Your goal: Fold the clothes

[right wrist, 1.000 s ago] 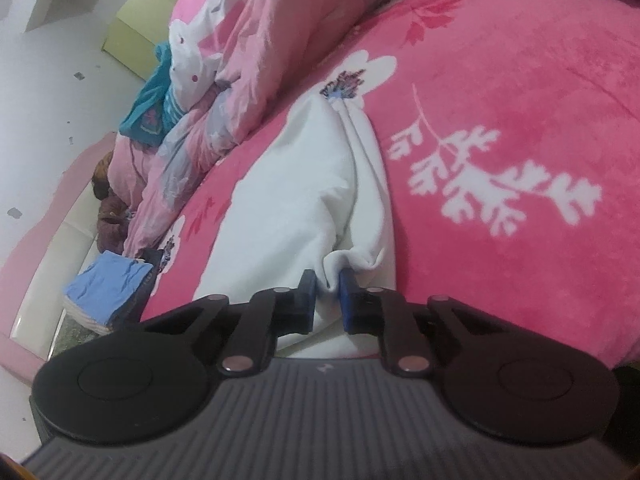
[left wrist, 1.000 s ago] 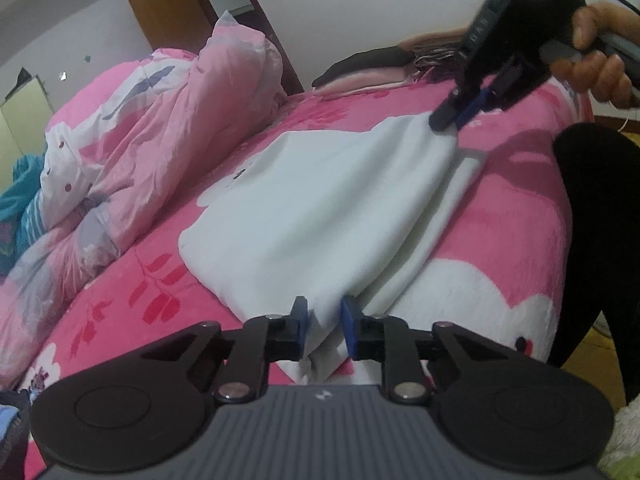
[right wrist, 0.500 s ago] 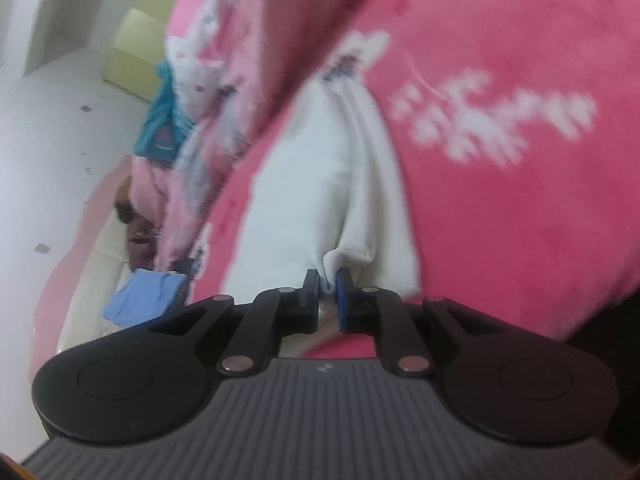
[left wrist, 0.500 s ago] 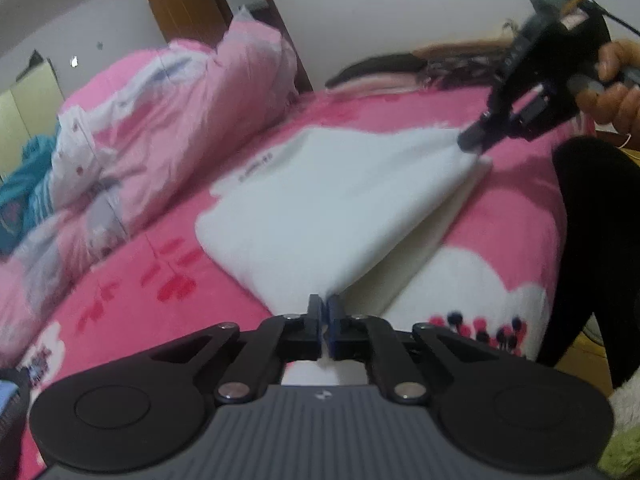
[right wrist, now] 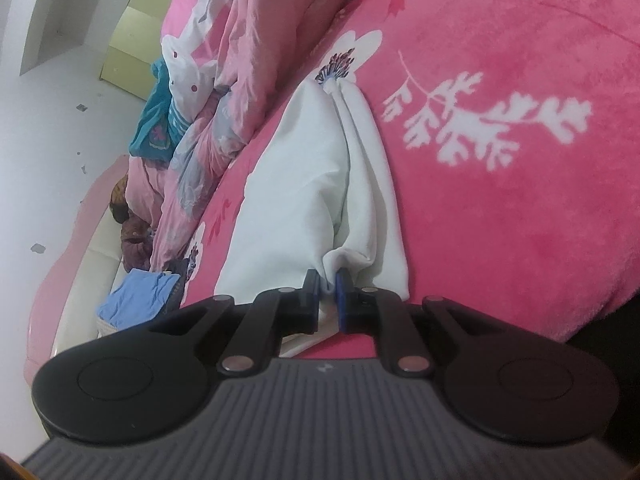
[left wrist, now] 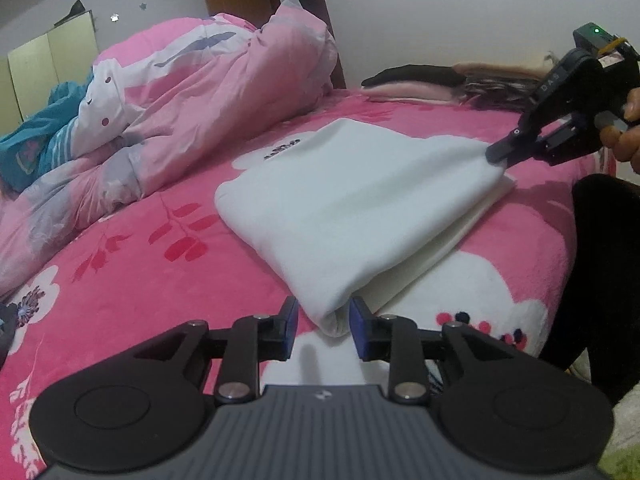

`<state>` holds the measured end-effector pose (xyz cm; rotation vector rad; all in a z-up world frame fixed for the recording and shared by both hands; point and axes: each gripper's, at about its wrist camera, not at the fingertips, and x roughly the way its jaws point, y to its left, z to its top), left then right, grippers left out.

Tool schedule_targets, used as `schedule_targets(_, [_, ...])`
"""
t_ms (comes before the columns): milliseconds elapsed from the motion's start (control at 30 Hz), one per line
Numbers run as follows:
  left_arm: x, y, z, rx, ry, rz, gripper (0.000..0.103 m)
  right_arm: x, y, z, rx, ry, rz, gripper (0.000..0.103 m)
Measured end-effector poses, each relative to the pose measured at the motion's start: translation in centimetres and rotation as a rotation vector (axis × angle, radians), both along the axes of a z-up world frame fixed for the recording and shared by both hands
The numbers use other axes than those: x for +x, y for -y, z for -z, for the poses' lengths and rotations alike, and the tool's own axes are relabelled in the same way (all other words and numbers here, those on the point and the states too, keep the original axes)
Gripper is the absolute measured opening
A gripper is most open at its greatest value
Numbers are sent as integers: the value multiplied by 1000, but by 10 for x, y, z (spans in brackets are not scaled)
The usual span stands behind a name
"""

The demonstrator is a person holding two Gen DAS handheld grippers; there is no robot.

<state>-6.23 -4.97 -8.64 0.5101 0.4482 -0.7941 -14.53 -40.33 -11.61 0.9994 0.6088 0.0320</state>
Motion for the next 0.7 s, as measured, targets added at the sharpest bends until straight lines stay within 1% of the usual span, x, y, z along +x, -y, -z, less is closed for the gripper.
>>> schedule_targets(167, [2, 13, 11, 40, 33, -25, 30, 1, 0, -1, -1, 1, 0, 7])
schedule_targets(233, [3, 14, 12, 43, 45, -49, 26, 2, 0, -2, -7, 4, -3, 7])
schedule_targets(267, [3, 12, 9, 23, 42, -69, 26, 2, 0, -2, -6, 2, -3, 7])
schedule_targets(300, [3, 9, 6, -3, 37, -88, 23, 1, 0, -1, -5, 0, -3, 7])
schedule_targets(333, [3, 7, 2, -28, 32, -108, 21, 1, 0, 0, -4, -2, -3, 7])
schedule_targets(400, [0, 2, -2, -72, 20, -140, 18, 0, 1, 2, -1, -6, -3, 7])
schedule_targets(433, [-1, 1, -1, -81, 6, -148, 13, 0, 1, 3, 0, -8, -3, 7])
schedule_targets(500, [-3, 1, 3, -89, -27, -158, 8, -1, 1, 5, 3, -12, -3, 7])
schedule_targets(633, [-2, -4, 8, -93, -74, -164, 7, -5, 2, 9, 24, -5, 6, 6])
schedule_targets(700, [0, -10, 9, -110, -110, -162, 7, -8, 2, 9, 31, 1, 18, 7])
